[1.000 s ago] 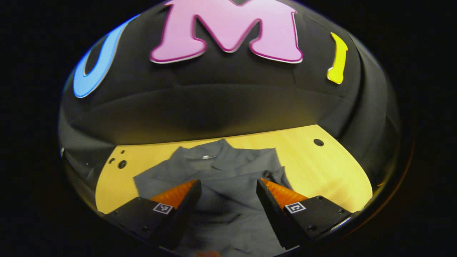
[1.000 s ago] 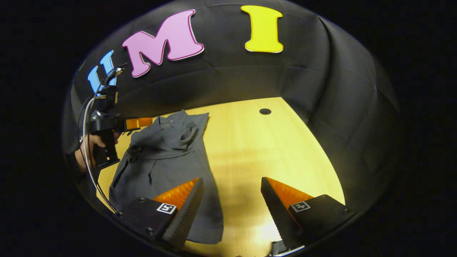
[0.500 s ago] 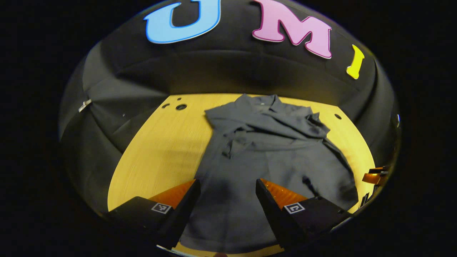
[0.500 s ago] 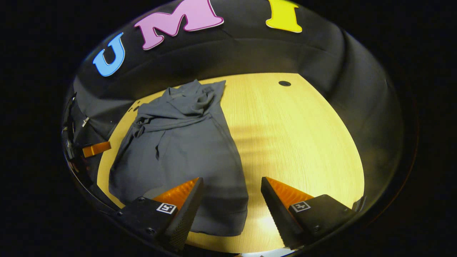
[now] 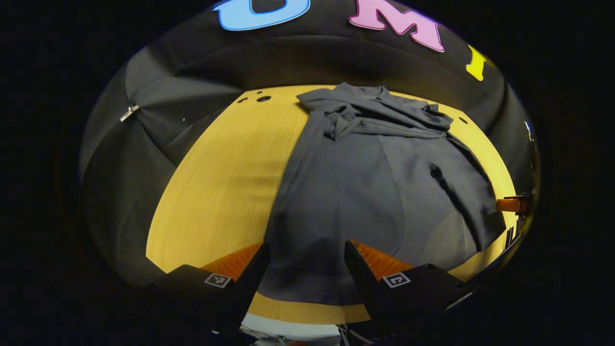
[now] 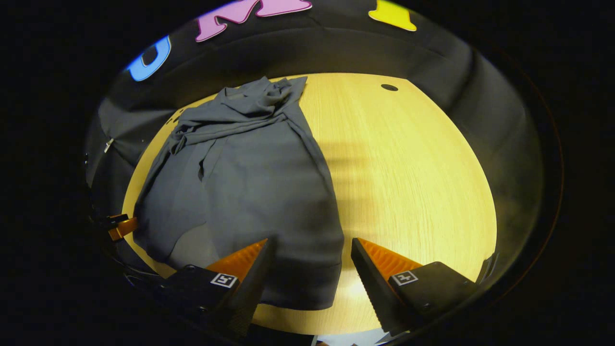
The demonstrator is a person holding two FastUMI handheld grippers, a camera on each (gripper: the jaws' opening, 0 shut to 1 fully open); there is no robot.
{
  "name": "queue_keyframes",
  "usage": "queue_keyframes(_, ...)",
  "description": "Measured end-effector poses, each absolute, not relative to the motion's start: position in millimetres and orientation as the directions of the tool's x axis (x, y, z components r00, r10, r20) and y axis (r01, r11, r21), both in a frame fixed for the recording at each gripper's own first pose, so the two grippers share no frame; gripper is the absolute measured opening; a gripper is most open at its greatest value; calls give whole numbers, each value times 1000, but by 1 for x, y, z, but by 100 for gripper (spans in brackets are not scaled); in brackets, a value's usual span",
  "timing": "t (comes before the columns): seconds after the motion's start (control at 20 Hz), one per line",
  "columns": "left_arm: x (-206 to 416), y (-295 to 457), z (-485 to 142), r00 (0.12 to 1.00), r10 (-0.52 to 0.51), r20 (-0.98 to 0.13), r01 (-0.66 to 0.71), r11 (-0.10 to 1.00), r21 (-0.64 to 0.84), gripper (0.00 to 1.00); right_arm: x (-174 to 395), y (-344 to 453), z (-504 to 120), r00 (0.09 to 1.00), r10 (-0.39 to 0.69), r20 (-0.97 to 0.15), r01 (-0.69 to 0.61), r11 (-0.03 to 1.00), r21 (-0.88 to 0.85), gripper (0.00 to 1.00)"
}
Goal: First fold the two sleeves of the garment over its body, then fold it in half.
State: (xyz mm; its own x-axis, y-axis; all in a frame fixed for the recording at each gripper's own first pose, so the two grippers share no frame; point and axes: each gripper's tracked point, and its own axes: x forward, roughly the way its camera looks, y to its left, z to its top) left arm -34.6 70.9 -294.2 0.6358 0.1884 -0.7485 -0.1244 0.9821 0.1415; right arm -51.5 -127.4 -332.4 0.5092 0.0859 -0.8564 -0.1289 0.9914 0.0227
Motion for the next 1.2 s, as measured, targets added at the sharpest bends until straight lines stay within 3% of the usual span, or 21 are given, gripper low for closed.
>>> queue_keyframes(0.4, -42, 82, -321, 584, 216, -782, -145, 976, 161, 99, -48, -136, -353, 484, 14, -875, -87, 996, -33, 99)
queue_keyframes(0.65, -41, 76, -330, 589, 207, -781, -156, 978, 141, 95, -48, -130, -356, 460, 3, -888, -106, 993, -52, 99)
queue_keyframes(0.7, -42, 73, -330, 597, 193, -778, -167, 979, 115, 87, -47, -129, -356, 456, 1, -890, -98, 994, -49, 96)
queue_keyframes(0.8, -44, 73, -331, 605, 176, -777, -186, 980, 77, 83, -49, -118, -357, 450, 10, -893, -116, 992, -48, 83)
queue_keyframes(0.85, -45, 72, -332, 595, 173, -785, -180, 980, 80, 75, -48, -112, -358, 450, 17, -893, -136, 990, -49, 74)
queue_keyframes(0.9, -44, 68, -333, 595, 161, -788, -164, 983, 77, 80, -52, -105, -356, 448, 26, -894, -161, 986, -51, 62)
queue_keyframes(0.95, -42, 64, -332, 592, 149, -792, -144, 987, 78, 67, -54, -100, -356, 447, 34, -894, -183, 982, -54, 51)
queue_keyframes(1.0, -42, 60, -332, 594, 141, -792, -125, 989, 83, 53, -54, -98, -356, 448, 30, -893, -198, 978, -66, 22)
queue_keyframes(1.05, -41, 56, -332, 600, 138, -788, -108, 990, 90, 43, -54, -97, -357, 448, 28, -893, -218, 973, -79, 15)
queue_keyframes(1.1, -39, 53, -331, 606, 142, -783, -98, 990, 104, 24, -53, -95, -357, 444, 40, -895, -235, 969, -74, 12)
queue_keyframes(1.15, -37, 53, -332, 609, 152, -779, -94, 988, 120, 20, -53, -94, -357, 442, 47, -896, -240, 969, -67, 0)
queue_keyframes(1.2, -37, 52, -332, 613, 152, -776, -83, 988, 129, 8, -52, -94, -357, 430, 65, -900, -240, 970, -45, 6)
